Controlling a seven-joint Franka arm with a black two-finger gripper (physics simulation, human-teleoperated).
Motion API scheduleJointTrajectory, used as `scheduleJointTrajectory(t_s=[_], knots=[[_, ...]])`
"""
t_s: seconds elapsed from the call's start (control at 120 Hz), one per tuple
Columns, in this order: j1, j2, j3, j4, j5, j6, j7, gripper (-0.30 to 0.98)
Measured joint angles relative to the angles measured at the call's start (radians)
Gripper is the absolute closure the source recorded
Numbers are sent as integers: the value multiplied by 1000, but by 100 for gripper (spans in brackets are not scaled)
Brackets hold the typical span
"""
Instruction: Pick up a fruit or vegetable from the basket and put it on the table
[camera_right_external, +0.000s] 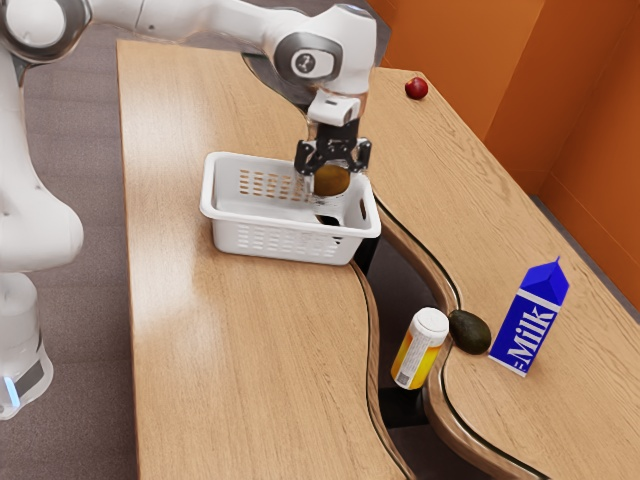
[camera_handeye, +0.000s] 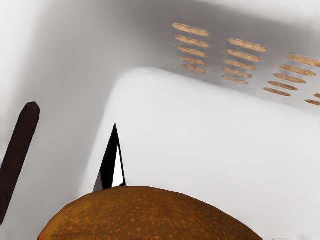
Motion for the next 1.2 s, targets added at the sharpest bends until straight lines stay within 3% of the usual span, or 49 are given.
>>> scheduleJointTrajectory(t_s=[0.258,0.5,0.625,0.7,0.833,0.967,1.05,1.133,1.2], knots=[[91,2,105,131,-20,-168,4,22],[147,10,191,133,-39,-195,11,23],[178,44,182,142,-57,-197,14,23],[177,79,126,200,-66,-208,15,22],[241,87,102,252,-123,-237,14,22],[258,72,247,249,-149,-227,10,22],[187,29,349,233,-150,-186,9,22],[147,19,405,187,-128,-94,9,19],[133,18,422,144,-93,-28,9,10]])
